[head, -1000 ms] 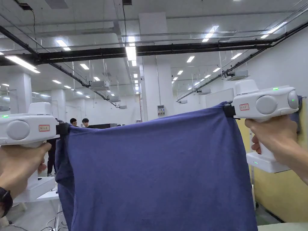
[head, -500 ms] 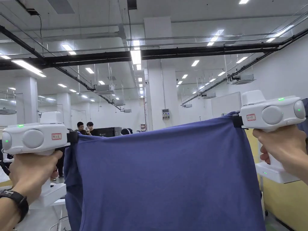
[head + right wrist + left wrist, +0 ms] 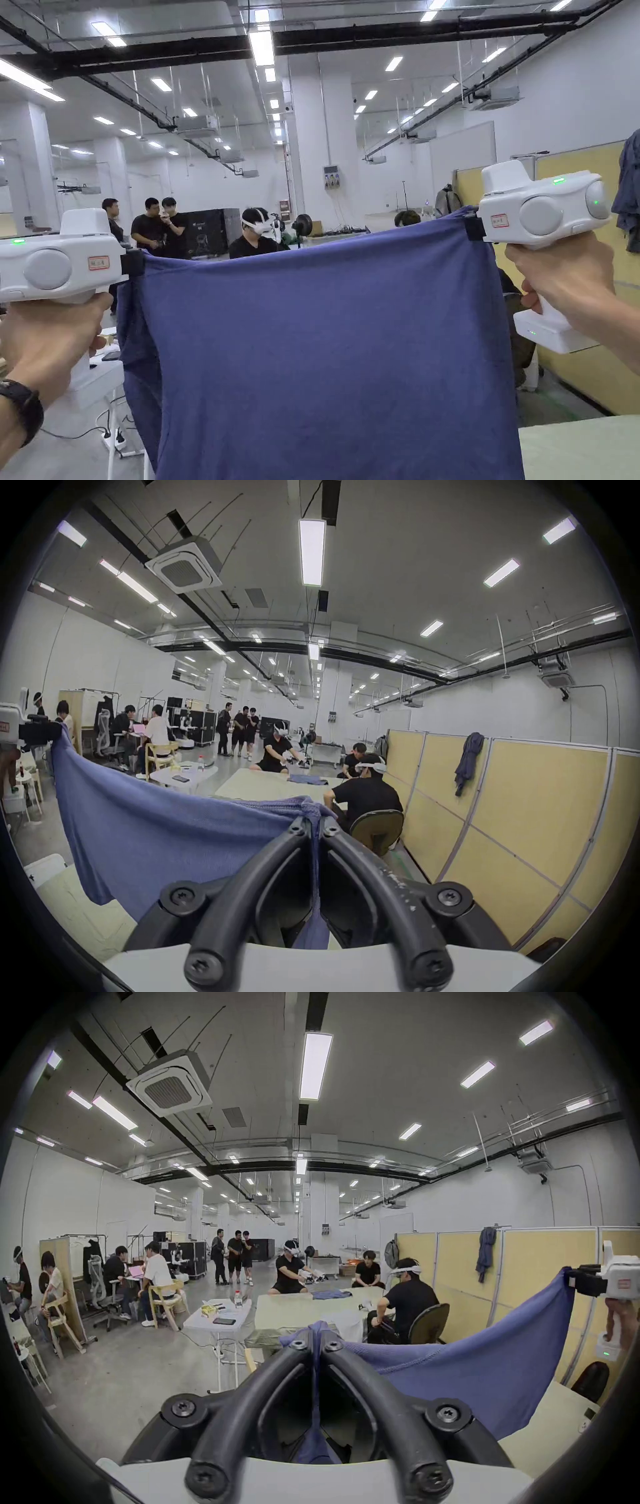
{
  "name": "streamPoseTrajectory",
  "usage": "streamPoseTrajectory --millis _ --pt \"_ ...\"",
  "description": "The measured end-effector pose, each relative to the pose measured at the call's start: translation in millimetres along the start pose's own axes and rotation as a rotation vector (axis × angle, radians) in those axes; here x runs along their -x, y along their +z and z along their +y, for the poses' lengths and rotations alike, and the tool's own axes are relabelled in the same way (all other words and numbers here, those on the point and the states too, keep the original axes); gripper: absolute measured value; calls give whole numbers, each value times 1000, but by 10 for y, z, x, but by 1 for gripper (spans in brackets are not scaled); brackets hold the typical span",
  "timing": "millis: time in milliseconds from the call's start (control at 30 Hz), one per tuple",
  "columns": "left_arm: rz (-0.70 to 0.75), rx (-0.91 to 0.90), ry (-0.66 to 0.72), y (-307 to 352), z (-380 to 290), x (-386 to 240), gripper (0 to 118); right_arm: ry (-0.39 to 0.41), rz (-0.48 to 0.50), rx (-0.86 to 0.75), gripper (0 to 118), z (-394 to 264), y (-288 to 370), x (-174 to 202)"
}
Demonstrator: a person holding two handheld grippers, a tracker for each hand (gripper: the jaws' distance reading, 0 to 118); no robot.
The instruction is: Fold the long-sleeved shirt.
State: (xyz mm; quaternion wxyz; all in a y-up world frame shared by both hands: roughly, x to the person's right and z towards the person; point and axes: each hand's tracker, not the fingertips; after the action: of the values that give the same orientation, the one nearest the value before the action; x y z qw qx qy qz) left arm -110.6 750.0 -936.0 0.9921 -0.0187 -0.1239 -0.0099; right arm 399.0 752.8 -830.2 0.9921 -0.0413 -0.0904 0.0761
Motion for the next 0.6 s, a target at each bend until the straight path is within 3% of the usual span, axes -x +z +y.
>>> streamPoseTrajectory --millis 367,600 --pt "1 82 -15 -762 -905 13 1 8 28 64 5 -1030 -866 151" --pt "-46 193 13 -964 -1792 -75 1 12 38 203 5 -1946 -1160 257"
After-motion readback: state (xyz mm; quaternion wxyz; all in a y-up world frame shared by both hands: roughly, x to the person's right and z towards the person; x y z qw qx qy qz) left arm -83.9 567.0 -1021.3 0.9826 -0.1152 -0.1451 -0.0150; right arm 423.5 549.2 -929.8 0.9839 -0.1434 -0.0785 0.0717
